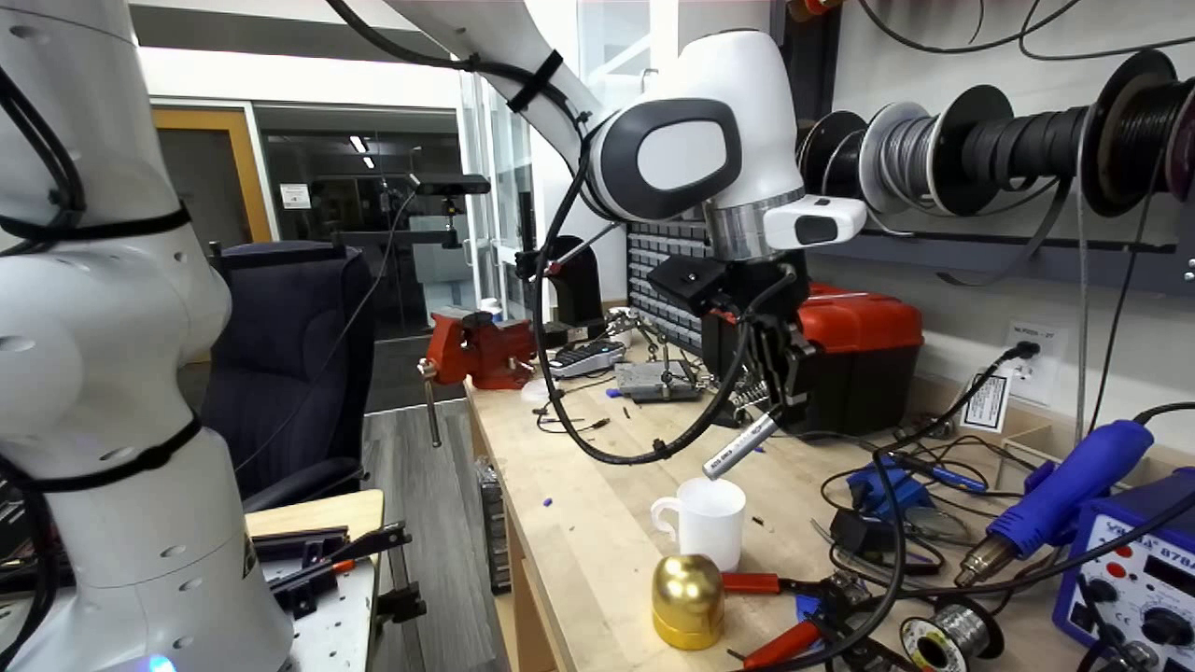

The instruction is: Put the marker in the mug cup

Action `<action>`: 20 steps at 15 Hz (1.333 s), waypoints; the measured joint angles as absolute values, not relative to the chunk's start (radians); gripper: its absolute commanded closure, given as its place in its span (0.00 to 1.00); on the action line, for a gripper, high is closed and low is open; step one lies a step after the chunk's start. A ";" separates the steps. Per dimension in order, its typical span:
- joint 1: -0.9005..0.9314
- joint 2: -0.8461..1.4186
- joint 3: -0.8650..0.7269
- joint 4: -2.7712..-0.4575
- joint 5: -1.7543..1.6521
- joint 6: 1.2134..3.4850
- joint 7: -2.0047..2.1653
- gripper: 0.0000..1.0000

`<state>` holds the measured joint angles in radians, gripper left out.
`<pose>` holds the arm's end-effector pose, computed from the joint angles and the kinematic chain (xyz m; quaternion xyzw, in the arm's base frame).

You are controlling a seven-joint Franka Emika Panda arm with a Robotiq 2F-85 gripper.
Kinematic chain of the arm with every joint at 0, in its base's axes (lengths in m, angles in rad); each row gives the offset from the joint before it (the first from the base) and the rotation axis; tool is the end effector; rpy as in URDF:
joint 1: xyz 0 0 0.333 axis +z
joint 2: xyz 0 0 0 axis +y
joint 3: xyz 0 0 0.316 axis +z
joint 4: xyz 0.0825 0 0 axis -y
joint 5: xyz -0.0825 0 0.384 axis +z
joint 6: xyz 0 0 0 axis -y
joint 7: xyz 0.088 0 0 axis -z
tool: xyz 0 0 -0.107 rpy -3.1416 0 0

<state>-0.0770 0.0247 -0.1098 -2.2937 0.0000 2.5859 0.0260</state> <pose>0.5317 -0.1004 0.3664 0.9855 -0.1051 0.1329 0.0121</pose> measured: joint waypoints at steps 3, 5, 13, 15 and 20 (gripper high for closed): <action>-0.077 0.036 -0.108 -2.309 0.004 2.604 0.026 0.96; -0.077 0.040 -0.106 -2.319 0.004 2.618 0.026 0.96; -0.077 0.040 -0.098 -2.358 0.016 2.658 0.026 0.16; -0.077 0.040 -0.097 -2.371 0.027 2.674 0.026 0.01; -0.077 0.035 -0.096 -2.408 0.056 2.696 0.026 0.00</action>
<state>-0.0766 0.0355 -0.0964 -2.4079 0.0555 2.6960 0.0260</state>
